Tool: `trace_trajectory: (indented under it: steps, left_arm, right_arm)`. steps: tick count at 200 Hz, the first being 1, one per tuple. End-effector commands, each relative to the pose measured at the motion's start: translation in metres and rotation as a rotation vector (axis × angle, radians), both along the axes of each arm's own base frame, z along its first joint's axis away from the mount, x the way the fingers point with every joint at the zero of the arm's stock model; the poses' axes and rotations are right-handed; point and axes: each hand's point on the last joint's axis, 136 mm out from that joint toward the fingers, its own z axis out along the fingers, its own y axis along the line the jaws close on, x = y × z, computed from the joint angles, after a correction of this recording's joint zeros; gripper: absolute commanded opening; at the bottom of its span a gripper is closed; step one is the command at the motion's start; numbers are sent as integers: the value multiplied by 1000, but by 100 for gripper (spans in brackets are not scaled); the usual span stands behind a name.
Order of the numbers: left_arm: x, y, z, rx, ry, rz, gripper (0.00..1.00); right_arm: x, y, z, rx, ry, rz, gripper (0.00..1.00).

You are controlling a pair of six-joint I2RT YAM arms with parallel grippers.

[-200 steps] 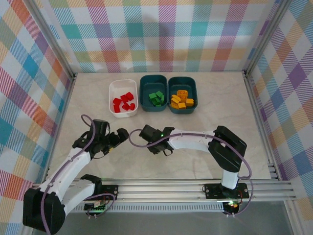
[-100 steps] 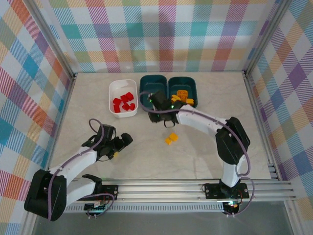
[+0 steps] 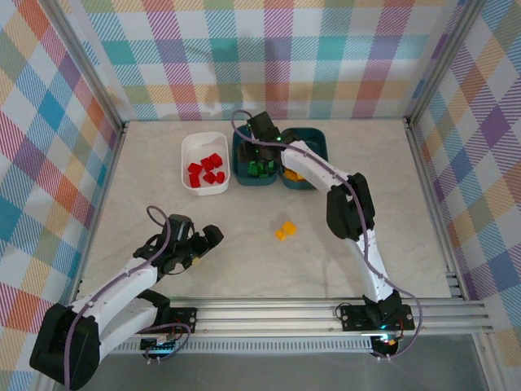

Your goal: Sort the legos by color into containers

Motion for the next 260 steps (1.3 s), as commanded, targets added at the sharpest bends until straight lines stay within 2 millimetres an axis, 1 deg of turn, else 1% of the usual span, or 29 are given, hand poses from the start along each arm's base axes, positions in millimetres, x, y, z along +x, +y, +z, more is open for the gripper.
trace_trajectory:
  steps: [1,10,16,17,23,25,26,29,31,35,41,47,49,51,58,63,73,77,89,109,135,150,166,194,225,260]
  left_arm:
    - [-6,1,9,23,2,-25,100]
    - [-5,-1,13,11,-8,-31,100]
    - [-4,-2,14,3,-14,-35,100]
    - [-4,-3,14,1,-14,-36,100]
    - [-4,-4,16,-5,-18,-41,100]
    - [-4,-5,16,-7,-18,-42,100]
    - [-4,-5,16,-8,-19,-42,100]
    - [-4,-5,16,-10,-20,-45,100]
    - [-4,-6,16,-12,-21,-47,100]
    - [-4,-6,16,-14,-21,-48,100]
    - [-4,-7,16,-18,-22,-50,100]
    - [-3,-9,15,-24,-23,-54,100]
    - [-3,-9,15,-24,-21,-54,100]
    - [-3,-9,15,-27,-22,-55,100]
    - [-3,-11,14,-31,-19,-60,100]
    - [-2,-13,14,-35,-19,-63,100]
    - [-2,-15,12,-40,-8,-70,100]
    - [3,-19,17,-52,-34,-74,100]
    - [6,-24,19,-53,-42,-84,100]
    - [9,-30,19,-39,-39,-96,100]
    - [4,-37,16,-11,-22,-124,100]
    - [3,-38,14,-4,-21,-122,100]
    - [3,-38,15,-7,-23,-114,100]
    - [3,-39,19,-4,-30,-111,100]
    - [3,-37,21,3,-35,-102,100]
    - [2,-36,21,8,-32,-102,100]
  right_arm:
    - [-19,-3,51,5,-63,29,67]
    - [-35,-8,52,-3,-74,37,66]
    - [-48,-13,48,-15,-78,41,66]
    - [-49,-13,51,-11,-84,41,66]
    - [-65,-21,40,-33,-68,39,66]
    - [-71,-24,45,-29,-77,38,66]
    - [-73,-25,39,-39,-66,37,66]
    - [-81,-29,35,-45,-60,35,65]
    - [-86,-32,28,-54,-50,32,65]
    - [-96,-37,29,-55,-50,27,65]
    - [-114,-48,15,-75,-22,21,64]
    - [-130,-58,7,-84,-4,11,64]
    - [-133,-60,7,-82,-5,8,64]
    - [-139,-65,0,-91,10,2,64]
    - [-156,-78,-16,-105,52,-18,64]
    - [-167,-85,-22,-103,79,-26,65]
    - [-185,-98,-38,-108,129,-43,68]
    - [-190,-101,-43,-106,146,-48,68]
    - [-204,-104,-54,-100,183,-30,69]
    - [-215,-113,-66,-144,209,-11,65]
    - [-229,-123,-79,-211,264,32,62]
    - [-237,-122,-89,-212,301,61,62]
    - [-242,-124,-96,-222,326,66,61]
    - [-245,-133,-107,-270,342,55,61]
    - [-247,-132,-116,-268,356,61,61]
    - [-237,-133,-123,-309,338,54,60]
